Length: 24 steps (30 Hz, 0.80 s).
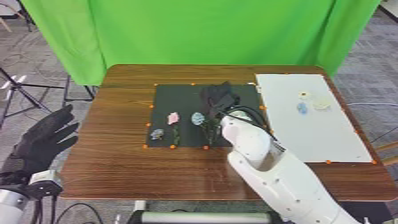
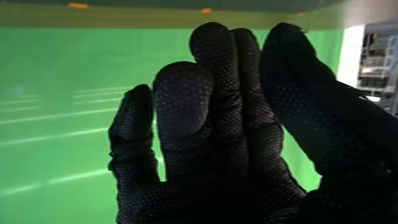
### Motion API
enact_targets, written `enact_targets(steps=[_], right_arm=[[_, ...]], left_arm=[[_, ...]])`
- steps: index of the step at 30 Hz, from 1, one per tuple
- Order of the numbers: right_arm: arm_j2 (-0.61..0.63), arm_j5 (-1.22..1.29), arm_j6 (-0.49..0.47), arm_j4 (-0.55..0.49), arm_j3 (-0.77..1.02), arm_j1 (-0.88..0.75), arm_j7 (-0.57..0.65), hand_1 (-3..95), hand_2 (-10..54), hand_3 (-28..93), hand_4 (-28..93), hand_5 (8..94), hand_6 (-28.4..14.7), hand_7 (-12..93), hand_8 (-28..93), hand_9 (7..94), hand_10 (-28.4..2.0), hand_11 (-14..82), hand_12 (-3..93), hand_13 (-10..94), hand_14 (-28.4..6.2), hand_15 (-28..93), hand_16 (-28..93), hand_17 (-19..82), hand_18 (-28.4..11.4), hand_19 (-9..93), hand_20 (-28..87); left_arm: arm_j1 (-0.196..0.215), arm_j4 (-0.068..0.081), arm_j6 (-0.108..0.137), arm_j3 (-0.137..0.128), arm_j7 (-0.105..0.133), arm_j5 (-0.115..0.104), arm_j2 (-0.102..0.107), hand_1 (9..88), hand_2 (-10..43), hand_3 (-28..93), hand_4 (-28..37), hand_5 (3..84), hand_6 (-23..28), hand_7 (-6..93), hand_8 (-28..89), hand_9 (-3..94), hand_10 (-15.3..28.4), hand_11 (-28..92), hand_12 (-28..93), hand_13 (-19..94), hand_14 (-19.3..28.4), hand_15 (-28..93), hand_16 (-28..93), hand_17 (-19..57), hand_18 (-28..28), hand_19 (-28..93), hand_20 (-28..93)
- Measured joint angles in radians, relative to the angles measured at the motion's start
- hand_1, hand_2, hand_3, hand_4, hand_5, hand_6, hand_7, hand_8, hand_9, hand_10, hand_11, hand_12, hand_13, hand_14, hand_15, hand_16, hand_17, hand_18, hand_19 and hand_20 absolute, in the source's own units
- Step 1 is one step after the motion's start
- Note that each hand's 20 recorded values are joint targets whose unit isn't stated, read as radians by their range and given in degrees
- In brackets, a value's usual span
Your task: Arrange flowers
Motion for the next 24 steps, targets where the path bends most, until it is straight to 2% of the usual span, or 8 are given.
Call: enact_targets(steps=[2,4,13,15,21,24], right_arm=[[0.0,0.007,0.0,-0.024,0.03,-0.012,0.004,34.7,-9.4,88,-27,51.3,-1.3,38,-16,57.4,-11.5,39.1,31.6,57,-7.9,70,26,16,-21.0,74,51],[0.005,0.021,0.003,-0.047,0.061,-0.02,0.016,33.5,-9.1,89,-26,47.8,-2.3,36,-16,52.4,-12.9,37.8,28.7,53,-9.3,69,25,14,-20.8,73,50],[0.121,0.086,0.015,-0.08,0.195,-0.027,0.156,32.0,-9.5,89,-26,40.0,-4.6,33,-15,43.8,-14.9,30.1,24.8,46,-10.1,61,19,11,-20.8,70,49],[0.163,0.092,-0.004,-0.08,0.234,-0.039,0.187,31.5,-9.4,88,-27,37.4,-5.4,32,-14,41.5,-15.7,27.1,24.1,44,-10.5,57,18,10,-20.8,69,48],[0.264,0.135,-0.143,-0.077,0.36,-0.113,0.259,31.0,-9.2,87,-27,35.0,-6.1,30,-13,39.9,-16.0,23.5,23.5,43,-10.6,53,17,9,-20.8,68,47],[0.293,0.149,-0.152,-0.062,0.387,-0.147,0.269,31.0,-9.3,87,-27,35.0,-6.1,30,-12,39.9,-15.9,23.4,23.8,43,-10.4,52,17,9,-20.8,68,46]], left_arm=[[0.0,-0.001,0.0,0.0,0.0,0.0,-0.001,23.3,-0.9,70,-28.0,22.0,0.6,17.3,-8,17.8,9.0,9,22,13,11.1,15,8,-12.6,18.6,36,8],[0.001,-0.001,0.0,0.0,0.001,0.0,-0.002,23.3,-0.9,70,-28.0,22.0,0.6,17.3,-8,17.8,9.0,9,22,13,11.1,15,8,-12.6,18.6,36,8],[0.009,-0.003,0.001,-0.005,0.004,0.001,-0.007,23.4,-0.8,70,-27.9,22.0,0.6,17.5,-8,17.8,9.0,9,22,13,11.2,15,8,-12.6,18.6,36,8],[0.009,-0.003,0.001,-0.005,0.004,0.001,-0.008,23.4,-0.8,70,-28.0,22.0,0.6,17.5,-9,17.8,9.0,9,21,13,11.2,15,8,-12.6,18.6,36,8],[0.012,-0.003,0.001,-0.008,0.005,0.0,-0.008,23.4,-0.8,70,-28.0,22.0,0.6,17.5,-9,17.8,9.0,9,22,13,11.2,15,8,-12.6,18.7,36,8],[0.01,-0.003,0.0,-0.008,0.005,0.0,-0.008,23.4,-0.8,70,-27.9,22.0,0.7,17.5,-9,17.7,9.0,9,22,13,11.2,15,8,-12.6,18.6,36,8]])
